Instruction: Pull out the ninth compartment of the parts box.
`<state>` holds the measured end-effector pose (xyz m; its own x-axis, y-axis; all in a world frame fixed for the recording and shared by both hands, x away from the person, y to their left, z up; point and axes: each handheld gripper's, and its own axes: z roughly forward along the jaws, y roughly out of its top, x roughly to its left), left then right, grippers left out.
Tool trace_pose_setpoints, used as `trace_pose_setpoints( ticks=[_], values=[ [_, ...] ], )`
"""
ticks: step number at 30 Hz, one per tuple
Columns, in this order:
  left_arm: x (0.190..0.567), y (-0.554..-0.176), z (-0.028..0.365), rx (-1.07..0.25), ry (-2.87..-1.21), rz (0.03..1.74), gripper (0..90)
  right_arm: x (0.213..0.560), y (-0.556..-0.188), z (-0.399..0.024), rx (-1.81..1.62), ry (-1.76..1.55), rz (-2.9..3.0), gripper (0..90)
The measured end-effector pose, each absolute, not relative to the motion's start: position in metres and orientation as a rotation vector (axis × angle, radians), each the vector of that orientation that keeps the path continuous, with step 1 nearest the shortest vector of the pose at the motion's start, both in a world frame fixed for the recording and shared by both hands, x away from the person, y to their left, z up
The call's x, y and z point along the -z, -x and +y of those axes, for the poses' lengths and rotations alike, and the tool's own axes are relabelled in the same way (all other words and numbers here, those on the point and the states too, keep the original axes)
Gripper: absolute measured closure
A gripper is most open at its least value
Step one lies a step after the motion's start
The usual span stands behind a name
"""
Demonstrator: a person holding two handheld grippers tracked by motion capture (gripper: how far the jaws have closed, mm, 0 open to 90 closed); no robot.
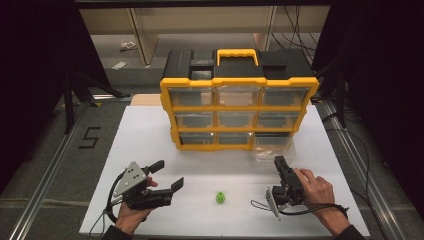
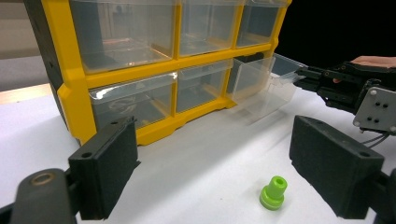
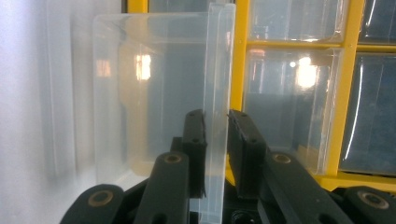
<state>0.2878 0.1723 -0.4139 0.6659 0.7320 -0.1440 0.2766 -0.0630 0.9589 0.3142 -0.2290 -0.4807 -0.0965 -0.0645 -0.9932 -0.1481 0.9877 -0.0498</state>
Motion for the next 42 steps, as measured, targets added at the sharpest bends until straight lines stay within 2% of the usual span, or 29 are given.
trace_pose_setpoints(
  ticks=[20,24,27,42],
  values=[
    [0.413,-0.287,0.173,-0.456,-1.638,0.836,15.5,0.480,-0.311,-0.229,-0.084,0.165,1.687,76.6],
    [0.413,-0.287,0.173,-0.456,-1.638,0.836,15.5,0.480,-0.309,-0.227,-0.085,0.170,1.707,70.4],
    [0.414,-0.287,0.172,-0.451,-1.639,0.837,15.5,0.481,-0.309,-0.226,-0.077,0.160,1.740,59.7],
    [0.414,-0.288,0.174,-0.457,-1.631,0.845,15.5,0.453,-0.291,-0.217,-0.257,0.080,1.760,35.9]
  ],
)
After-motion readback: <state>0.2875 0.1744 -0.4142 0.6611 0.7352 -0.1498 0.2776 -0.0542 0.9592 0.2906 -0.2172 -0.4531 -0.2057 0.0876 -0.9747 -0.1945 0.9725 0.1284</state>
